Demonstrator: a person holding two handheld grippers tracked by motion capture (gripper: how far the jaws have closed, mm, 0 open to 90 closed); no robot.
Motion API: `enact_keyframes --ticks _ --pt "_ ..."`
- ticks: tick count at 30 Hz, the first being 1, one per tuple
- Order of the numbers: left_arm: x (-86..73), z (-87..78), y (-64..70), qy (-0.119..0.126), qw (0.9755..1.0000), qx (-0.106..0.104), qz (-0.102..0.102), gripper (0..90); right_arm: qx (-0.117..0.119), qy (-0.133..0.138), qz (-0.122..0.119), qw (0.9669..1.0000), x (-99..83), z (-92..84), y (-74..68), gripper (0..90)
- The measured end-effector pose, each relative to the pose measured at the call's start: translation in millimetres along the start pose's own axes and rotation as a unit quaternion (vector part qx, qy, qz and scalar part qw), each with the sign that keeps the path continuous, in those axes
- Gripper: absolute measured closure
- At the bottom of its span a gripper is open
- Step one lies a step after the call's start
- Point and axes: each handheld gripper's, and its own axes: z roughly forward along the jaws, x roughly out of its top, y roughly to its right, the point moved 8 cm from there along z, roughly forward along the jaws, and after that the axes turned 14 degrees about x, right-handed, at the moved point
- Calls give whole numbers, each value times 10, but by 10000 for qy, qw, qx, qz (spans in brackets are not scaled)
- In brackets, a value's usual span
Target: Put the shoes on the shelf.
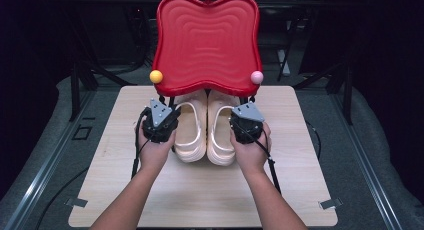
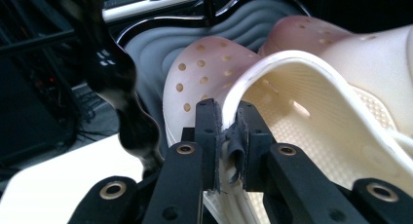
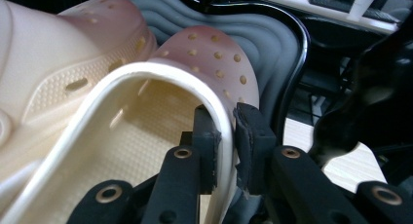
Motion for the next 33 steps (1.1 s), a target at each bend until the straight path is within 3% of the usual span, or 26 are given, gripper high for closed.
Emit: enact_keyframes --ticks 3,9,11,15,18,24,28,33 --pt "-52 4 67 -36 9999 -144 69 796 -36 -73 -153 9998 -32 19 -40 777" --pt "-91 10 115 67 9998 -78 170 785 -40 -63 -233 9997 -94 60 -115 767" --pt "-106 3 117 77 9999 -77 95 776 -80 -28 -241 9997 -105 54 -128 756" --pt "-107 -5 114 39 9998 -122 -138 745 55 70 -186 9998 -110 37 -156 714" --pt "-114 6 100 -59 9992 -198 -342 704 206 60 9 9998 -107 24 -145 686" --pt "-137 19 75 -125 9987 -224 -434 688 314 10 8 9995 -115 0 -142 668" --pt "-149 27 89 -146 9989 -218 -389 661 378 30 8 9993 -112 7 -147 650" --pt "-156 35 79 -186 9980 -292 -534 631 414 26 15 9991 -114 11 -159 626"
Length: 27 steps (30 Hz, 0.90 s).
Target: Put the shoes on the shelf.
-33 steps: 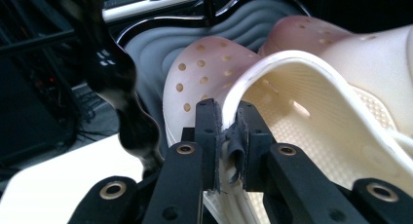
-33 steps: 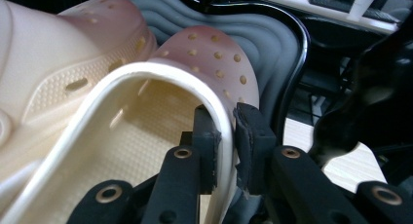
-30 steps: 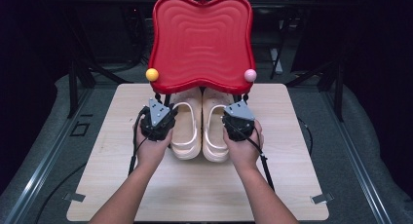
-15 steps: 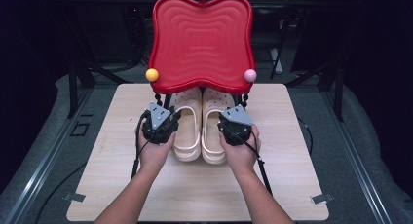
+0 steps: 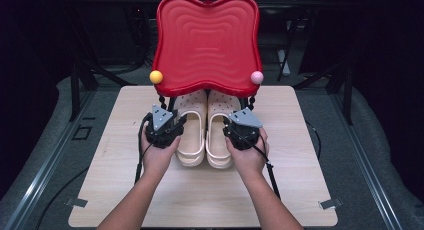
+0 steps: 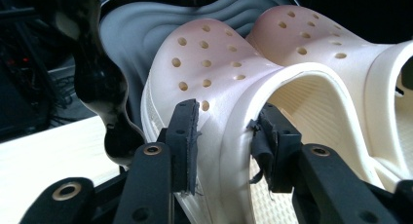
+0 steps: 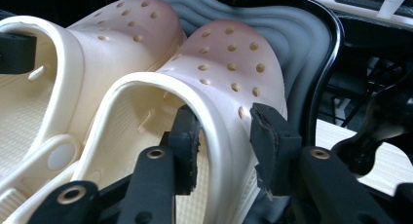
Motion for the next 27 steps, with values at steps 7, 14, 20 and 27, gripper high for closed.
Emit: enact_keyframes --ticks 7,14,20,27 --pt "-7 5 -3 -83 9998 -80 -150 593 21 -59 -7 10000 -14 6 -10 594" --pt "1 -5 -7 -86 9996 -111 -235 558 -9 -62 -45 10000 -12 -9 -4 580" --pt "7 -29 -15 -97 9996 -121 -238 538 -19 -26 -89 10000 1 -45 -23 568" --pt "15 -84 2 -100 9995 -178 -254 524 12 -95 -157 9998 -6 -90 -45 565"
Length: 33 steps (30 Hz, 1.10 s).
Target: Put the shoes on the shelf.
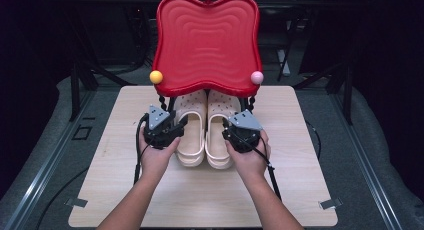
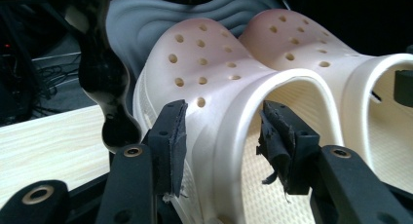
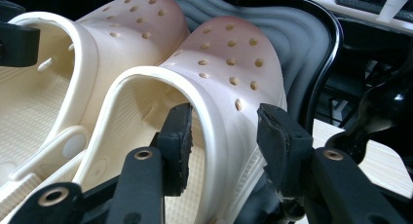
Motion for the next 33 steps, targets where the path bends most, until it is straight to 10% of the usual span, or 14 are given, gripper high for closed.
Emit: enact_keyframes --ticks 18,33 --pt "-33 -530 -71 103 9991 -405 -54 503 424 227 -117 9988 71 -425 -198 538" --pt "-331 -919 -214 43 9982 -522 301 463 936 176 -244 9952 -315 -749 -454 509"
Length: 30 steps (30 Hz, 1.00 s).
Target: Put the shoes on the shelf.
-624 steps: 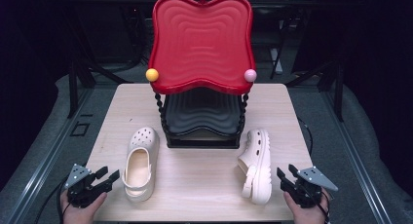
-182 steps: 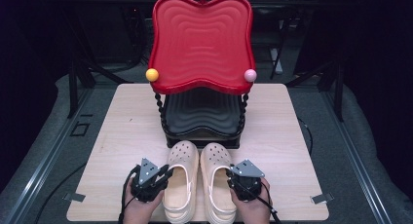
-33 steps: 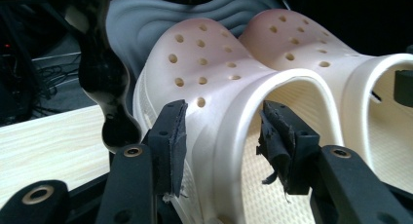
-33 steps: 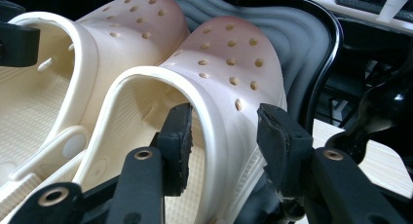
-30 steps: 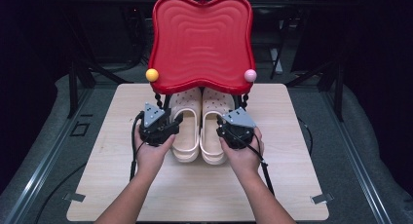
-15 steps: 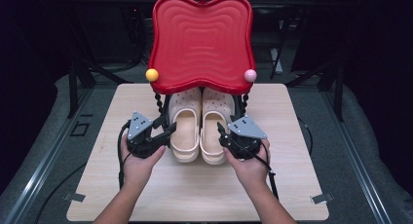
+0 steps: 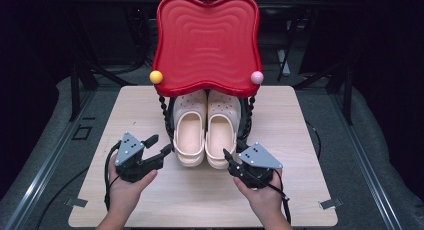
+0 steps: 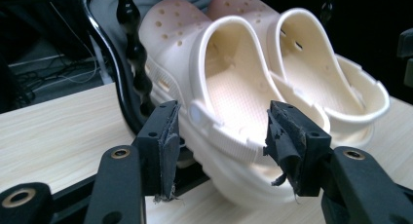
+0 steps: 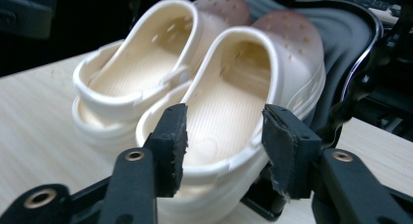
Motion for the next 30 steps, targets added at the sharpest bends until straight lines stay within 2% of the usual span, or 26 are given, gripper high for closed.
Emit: enact_keyframes --ticks 3,6,10,13,16,19,21,26,30 --pt "-74 -56 -3 -34 10000 -28 -13 455 72 22 11 10000 -77 -43 -25 499" --pt "-154 -73 31 -175 9998 -51 -12 456 128 123 30 9998 -140 -72 -61 483" --pt "-231 -76 83 -286 9996 -52 -15 439 192 57 -61 9998 -221 -63 -105 462" --pt "-282 -87 131 -292 9995 -107 89 425 239 -5 -105 9997 -284 -53 -137 458" --pt "-334 -83 191 -311 9993 -154 169 406 256 -62 93 9996 -359 -48 -162 449" --pt "-367 -77 244 -309 9991 -249 175 362 283 -52 194 9994 -398 -41 -179 445" --pt "-393 -68 278 -366 9987 -319 156 362 276 -163 213 9993 -444 -42 -188 477" --pt "-483 -49 360 -388 9981 -391 275 387 310 -288 382 9984 -542 -48 -205 587" --pt "-574 -28 429 -430 9973 -501 310 480 329 -445 419 9976 -608 -45 -224 646"
